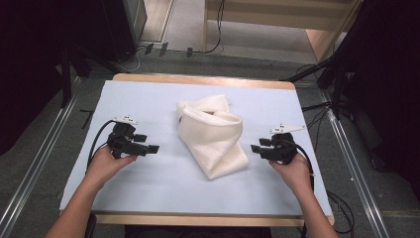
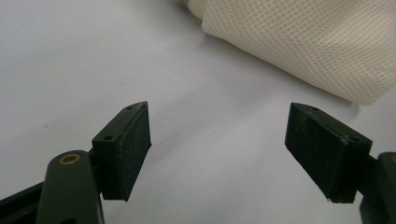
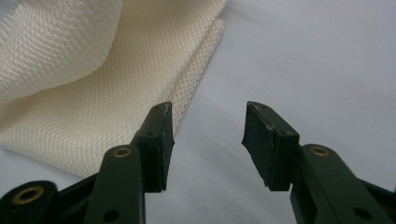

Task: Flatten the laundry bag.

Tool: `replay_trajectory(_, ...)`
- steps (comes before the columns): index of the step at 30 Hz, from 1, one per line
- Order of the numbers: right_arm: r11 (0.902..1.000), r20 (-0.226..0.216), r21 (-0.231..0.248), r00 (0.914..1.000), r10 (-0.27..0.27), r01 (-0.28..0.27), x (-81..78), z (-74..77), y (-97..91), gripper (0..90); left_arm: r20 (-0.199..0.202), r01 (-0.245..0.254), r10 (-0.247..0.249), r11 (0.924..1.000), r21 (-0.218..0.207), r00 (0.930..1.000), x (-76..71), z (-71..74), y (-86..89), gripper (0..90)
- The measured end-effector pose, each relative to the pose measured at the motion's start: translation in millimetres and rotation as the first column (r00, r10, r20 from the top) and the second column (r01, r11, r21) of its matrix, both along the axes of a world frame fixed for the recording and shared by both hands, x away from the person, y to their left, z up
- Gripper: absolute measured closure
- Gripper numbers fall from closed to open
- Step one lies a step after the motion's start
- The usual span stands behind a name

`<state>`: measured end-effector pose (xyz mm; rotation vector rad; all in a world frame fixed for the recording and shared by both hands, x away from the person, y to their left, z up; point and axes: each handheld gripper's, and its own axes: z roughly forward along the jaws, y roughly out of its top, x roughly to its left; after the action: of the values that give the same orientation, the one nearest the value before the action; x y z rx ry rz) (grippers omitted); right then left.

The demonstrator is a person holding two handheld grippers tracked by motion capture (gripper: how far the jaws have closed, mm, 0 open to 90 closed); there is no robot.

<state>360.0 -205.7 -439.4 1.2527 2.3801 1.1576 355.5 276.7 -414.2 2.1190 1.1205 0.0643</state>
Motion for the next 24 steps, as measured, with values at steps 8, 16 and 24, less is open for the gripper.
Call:
replay_trajectory(8, 0.9986, -0.013, 0.053, 0.9999, 0.008, -0.008, 12.8, 9.1, 6.6, 67.6, -0.023, 0.002, -0.002, 0.9996, -0.027, 0.9997, -2.6, 8.2, 9.1, 43.9)
replay_trajectory(16, 0.9889, -0.006, 0.148, 0.9999, 0.014, -0.013, 23.7, 28.2, 17.9, 85.2, -0.041, -0.038, 0.037, 0.9989, -0.028, 0.9985, -2.8, 7.6, 13.2, 49.4)
replay_trajectory(24, 0.9860, 0.016, 0.154, 0.9979, 0.062, -0.064, 21.2, 35.4, 41.2, 86.4, -0.045, -0.040, 0.039, 0.9989, -0.025, 0.9982, -3.7, 11.1, 15.9, 48.0)
